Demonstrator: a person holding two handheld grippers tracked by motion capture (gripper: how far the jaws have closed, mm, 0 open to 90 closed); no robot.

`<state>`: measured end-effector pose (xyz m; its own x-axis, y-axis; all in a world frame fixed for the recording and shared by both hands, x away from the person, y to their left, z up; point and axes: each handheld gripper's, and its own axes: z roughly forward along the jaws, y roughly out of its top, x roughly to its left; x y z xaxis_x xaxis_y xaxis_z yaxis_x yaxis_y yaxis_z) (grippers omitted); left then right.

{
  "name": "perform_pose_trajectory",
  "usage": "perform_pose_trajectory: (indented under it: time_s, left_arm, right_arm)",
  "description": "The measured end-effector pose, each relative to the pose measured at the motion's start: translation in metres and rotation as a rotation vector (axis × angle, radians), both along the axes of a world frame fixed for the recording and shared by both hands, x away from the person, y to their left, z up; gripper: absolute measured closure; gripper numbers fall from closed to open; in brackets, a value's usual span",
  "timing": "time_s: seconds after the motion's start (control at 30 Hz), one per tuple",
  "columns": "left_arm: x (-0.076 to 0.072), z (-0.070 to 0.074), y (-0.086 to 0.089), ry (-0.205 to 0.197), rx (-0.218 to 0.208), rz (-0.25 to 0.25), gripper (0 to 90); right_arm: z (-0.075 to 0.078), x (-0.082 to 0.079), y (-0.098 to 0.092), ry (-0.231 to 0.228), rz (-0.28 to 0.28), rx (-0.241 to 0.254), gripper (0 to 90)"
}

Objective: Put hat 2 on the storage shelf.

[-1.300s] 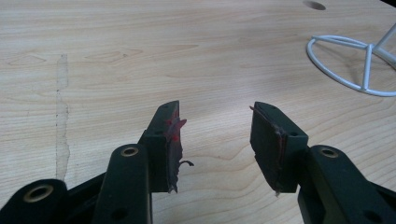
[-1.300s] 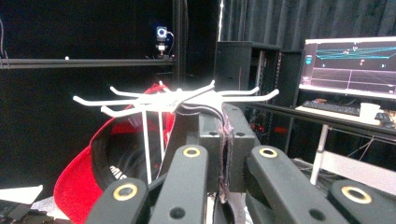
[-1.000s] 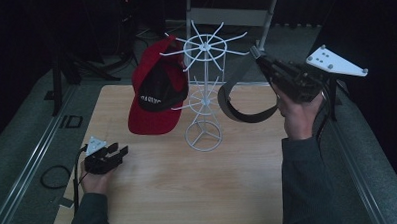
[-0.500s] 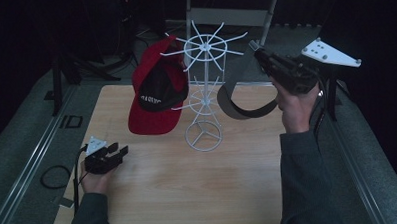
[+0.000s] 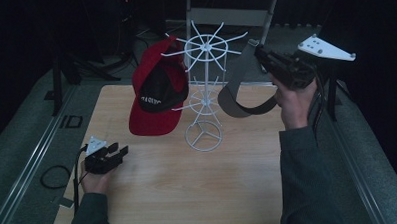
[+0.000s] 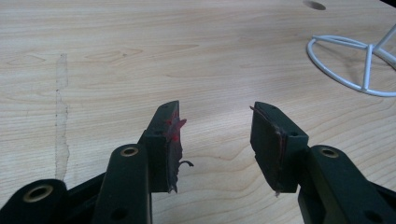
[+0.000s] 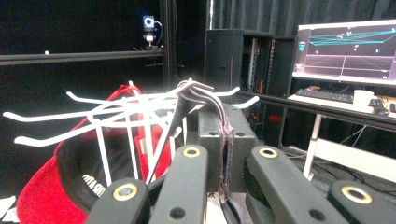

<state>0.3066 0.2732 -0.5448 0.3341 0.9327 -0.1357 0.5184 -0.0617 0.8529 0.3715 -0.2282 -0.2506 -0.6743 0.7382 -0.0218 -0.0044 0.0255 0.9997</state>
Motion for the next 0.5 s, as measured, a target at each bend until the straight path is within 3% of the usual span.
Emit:
perform_pose_trajectory:
  time_s: [0.5]
  left_arm:
    - [0.000,0.000,0.000,0.000,0.000,-0.003,53.5]
  right_arm:
    - [-0.013,0.010,0.007,0.052,-0.004,-0.024,88.3]
